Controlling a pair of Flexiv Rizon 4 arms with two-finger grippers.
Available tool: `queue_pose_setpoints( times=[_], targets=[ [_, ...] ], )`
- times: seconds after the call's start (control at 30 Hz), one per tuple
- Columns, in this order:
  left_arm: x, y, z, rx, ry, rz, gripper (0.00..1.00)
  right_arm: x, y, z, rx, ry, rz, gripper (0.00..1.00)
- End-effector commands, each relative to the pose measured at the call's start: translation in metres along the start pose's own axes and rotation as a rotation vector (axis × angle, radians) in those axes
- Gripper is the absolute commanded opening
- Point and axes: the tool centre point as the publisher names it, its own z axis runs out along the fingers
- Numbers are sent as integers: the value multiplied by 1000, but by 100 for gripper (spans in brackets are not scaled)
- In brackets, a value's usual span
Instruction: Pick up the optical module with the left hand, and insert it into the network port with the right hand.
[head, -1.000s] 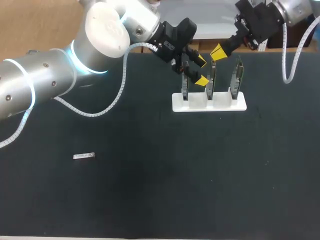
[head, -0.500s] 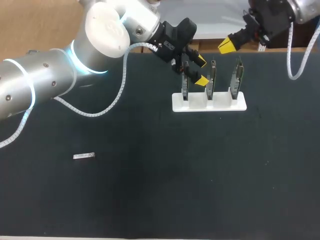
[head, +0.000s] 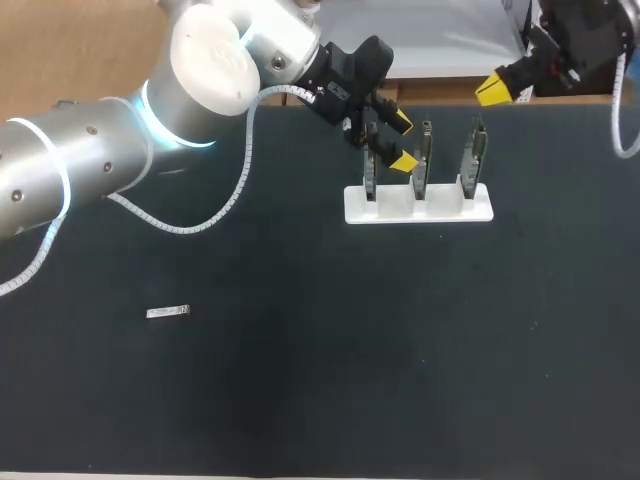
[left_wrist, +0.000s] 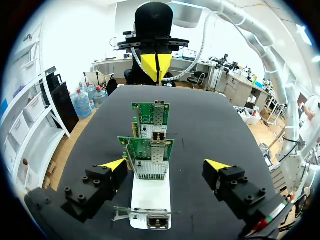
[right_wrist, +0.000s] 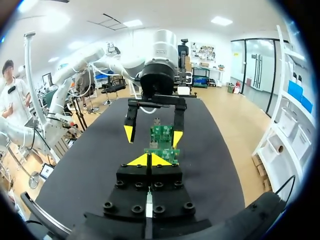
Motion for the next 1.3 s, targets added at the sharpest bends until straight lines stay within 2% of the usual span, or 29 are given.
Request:
queue_pose_setpoints(
  times=[0.03, 0.43, 1.0, 1.03, 1.07, 1.3],
  targets=[
    [-1, 2, 0, 4, 5, -2, 100, 4, 4, -8, 14, 7, 4, 0],
    [-1, 2, 0, 4, 5, -2, 100, 25, 4, -22, 42, 13, 43, 0],
    [-1, 2, 0, 4, 5, -2, 100, 28, 5, -22, 85, 8, 59, 0],
    [-1, 2, 0, 4, 5, -2, 100, 28, 5, -21, 85, 7, 64, 4],
    [-1, 2, 0, 4, 5, -2, 100, 28, 5, -21, 85, 7, 64, 100],
    [-1, 2, 0, 4, 5, -2, 100, 28, 5, -21, 85, 7, 64, 100]
  ],
)
